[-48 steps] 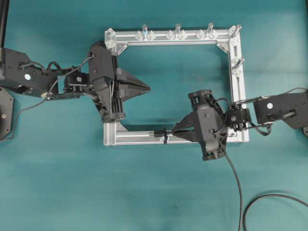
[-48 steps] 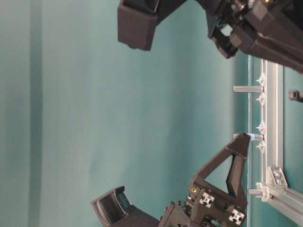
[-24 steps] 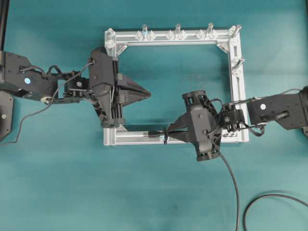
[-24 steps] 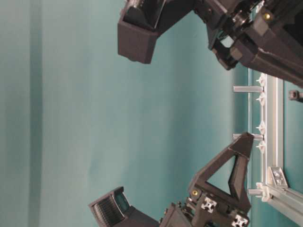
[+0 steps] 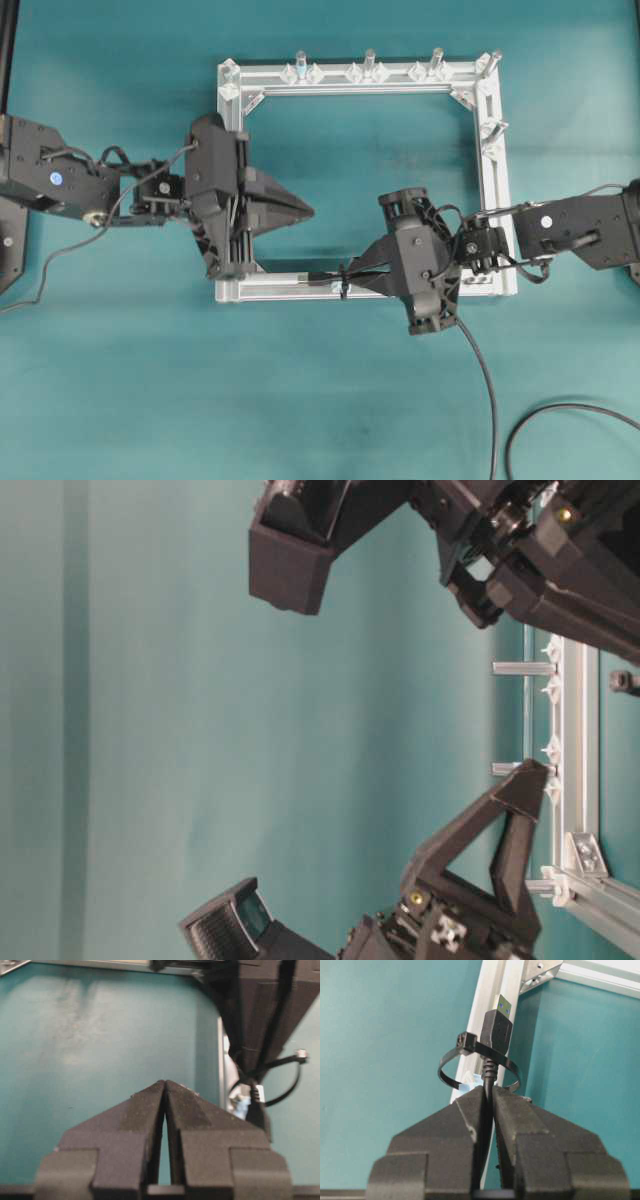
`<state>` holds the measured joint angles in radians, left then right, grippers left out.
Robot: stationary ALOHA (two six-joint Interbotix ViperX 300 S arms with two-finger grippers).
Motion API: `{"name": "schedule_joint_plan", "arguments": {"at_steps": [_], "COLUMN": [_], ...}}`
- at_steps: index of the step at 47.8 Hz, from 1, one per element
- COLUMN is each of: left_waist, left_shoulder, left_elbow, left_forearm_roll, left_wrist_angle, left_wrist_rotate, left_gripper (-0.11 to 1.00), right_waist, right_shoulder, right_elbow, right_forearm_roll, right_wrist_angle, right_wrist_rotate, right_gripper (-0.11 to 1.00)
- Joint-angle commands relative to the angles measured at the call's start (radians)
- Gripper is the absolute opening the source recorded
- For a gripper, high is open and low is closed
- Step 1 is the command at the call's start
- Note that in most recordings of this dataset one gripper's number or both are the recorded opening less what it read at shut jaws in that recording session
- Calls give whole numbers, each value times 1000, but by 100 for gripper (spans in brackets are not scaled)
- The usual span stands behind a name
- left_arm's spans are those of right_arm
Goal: Insert the wire through the string loop located in the center.
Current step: 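Move the open left gripper to the plug emerging from the loop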
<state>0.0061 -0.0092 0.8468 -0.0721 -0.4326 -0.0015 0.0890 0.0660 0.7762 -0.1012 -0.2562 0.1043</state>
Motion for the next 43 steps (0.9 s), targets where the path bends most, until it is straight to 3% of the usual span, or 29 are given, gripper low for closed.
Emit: {"name": "schedule_joint_plan", "arguments": {"at_steps": [1, 23, 43], "left_waist": [-25, -133, -144], "left_shoulder": [-26, -26, -25], "left_elbow": [-21, -67, -71], "left_forearm_roll": [2, 3, 3], "left_wrist_angle": [-2, 127, 170], "left_wrist_rotate": [-5, -3, -3], "left_gripper": [0, 0, 0], "right_waist": [-3, -3, -2], "right_shoulder": [-14, -14, -14], "right_elbow": [-20, -18, -17], "right_forearm_roll": [-3, -6, -6], "right_wrist_angle": [-12, -14, -21], "right_wrist_rotate": [-2, -3, -5], "right_gripper": [7, 7, 7]}}
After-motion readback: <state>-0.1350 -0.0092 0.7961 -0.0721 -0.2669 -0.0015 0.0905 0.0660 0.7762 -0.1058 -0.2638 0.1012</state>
